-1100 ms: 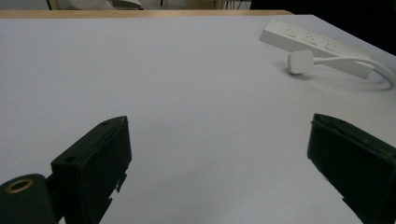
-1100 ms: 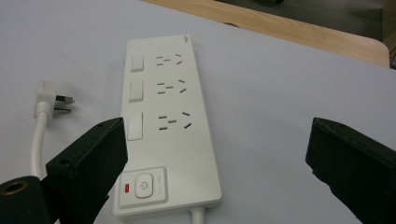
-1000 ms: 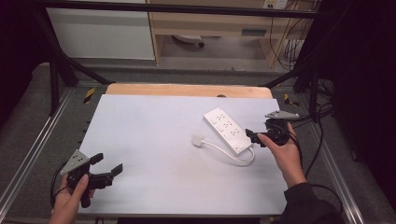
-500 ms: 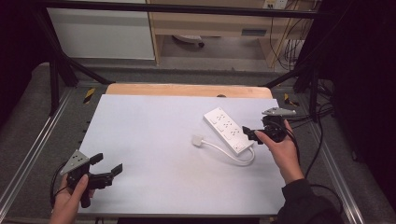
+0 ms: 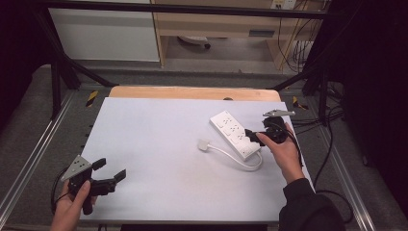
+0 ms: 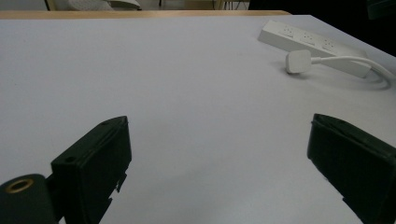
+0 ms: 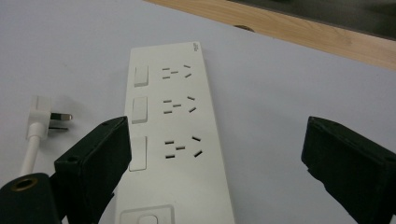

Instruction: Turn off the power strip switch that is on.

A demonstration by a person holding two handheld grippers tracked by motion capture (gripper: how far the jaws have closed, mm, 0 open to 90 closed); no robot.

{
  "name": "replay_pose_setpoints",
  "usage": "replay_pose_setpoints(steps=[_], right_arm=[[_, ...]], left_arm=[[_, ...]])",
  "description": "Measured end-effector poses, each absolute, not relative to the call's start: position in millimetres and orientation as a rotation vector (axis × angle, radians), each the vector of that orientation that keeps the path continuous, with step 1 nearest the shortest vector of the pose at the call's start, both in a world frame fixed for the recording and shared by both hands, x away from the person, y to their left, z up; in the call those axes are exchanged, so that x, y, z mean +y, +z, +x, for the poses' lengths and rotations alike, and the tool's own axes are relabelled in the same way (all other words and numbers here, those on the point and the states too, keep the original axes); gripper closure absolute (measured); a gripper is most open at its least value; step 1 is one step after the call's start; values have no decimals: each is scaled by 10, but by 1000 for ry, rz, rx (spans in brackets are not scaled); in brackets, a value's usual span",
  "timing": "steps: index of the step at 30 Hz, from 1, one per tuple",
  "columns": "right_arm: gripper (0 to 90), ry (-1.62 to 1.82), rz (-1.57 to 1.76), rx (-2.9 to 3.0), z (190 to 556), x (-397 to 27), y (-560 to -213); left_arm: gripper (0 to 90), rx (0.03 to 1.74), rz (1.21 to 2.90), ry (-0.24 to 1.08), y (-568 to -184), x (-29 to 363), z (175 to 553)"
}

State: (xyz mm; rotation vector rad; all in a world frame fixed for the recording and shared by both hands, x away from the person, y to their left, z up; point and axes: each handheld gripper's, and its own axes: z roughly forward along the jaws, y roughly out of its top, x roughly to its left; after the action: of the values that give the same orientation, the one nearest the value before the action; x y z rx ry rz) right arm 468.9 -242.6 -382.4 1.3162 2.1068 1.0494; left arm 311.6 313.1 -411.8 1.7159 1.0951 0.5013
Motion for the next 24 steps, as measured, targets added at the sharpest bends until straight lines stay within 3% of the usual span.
replay_pose_setpoints(steps=[24], right_arm=[[410,1038,1248,2177,4699,-2255,-3793]], left_arm=[[63,1083,1715,503,-4099,3130,3120]])
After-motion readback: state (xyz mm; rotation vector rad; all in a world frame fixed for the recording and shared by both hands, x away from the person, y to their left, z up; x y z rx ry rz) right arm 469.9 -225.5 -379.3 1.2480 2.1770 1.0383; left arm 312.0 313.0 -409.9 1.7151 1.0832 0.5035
